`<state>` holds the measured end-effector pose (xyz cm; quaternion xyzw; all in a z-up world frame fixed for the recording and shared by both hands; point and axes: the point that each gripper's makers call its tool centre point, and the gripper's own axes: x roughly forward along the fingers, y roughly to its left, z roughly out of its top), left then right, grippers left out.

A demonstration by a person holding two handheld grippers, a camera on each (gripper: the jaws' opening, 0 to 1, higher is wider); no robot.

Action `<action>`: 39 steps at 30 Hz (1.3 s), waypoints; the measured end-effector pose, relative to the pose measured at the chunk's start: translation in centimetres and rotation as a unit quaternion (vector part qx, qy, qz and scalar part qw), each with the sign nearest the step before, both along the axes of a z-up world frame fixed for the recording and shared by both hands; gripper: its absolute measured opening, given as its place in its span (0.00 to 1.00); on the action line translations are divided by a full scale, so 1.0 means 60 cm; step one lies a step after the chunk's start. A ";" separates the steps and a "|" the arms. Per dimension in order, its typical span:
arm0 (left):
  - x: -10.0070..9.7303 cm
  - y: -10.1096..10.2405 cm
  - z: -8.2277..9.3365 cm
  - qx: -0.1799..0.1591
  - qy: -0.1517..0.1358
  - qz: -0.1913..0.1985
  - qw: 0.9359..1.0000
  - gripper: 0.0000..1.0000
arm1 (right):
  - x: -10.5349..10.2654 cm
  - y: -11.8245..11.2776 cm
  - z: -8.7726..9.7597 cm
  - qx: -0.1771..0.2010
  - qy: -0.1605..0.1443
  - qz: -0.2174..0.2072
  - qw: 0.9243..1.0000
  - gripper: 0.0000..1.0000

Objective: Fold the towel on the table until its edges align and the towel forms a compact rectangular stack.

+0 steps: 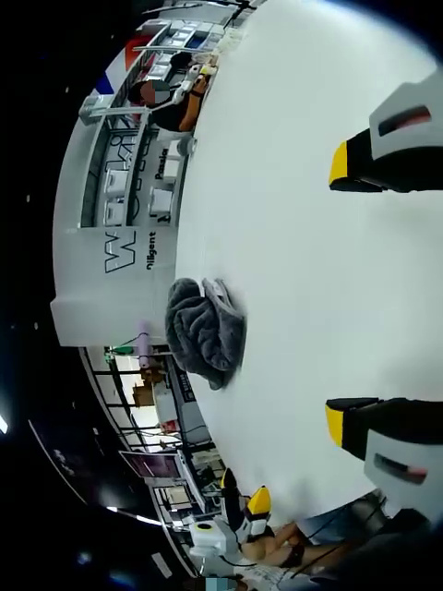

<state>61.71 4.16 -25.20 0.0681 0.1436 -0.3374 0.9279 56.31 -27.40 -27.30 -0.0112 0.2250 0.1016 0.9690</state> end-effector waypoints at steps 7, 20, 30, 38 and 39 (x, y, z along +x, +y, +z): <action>-0.001 -0.009 -0.005 -0.002 0.003 -0.009 1.000 0.97 | 0.026 0.025 0.020 0.002 -0.004 0.056 0.998 0.96; -0.003 -0.007 -0.005 -0.004 0.005 -0.008 1.000 0.97 | 0.084 0.083 0.034 0.101 0.005 0.161 0.982 0.89; -0.004 -0.002 -0.001 -0.005 0.003 -0.005 1.000 0.97 | 0.185 0.051 0.061 0.171 -0.042 0.131 0.976 0.64; -0.004 0.001 -0.001 -0.007 0.003 -0.003 1.000 0.97 | 0.246 0.053 0.089 0.222 -0.062 0.121 0.965 0.58; -0.005 0.002 -0.001 -0.007 0.003 -0.003 1.000 0.97 | 0.255 0.051 0.091 0.226 -0.065 0.116 0.965 0.57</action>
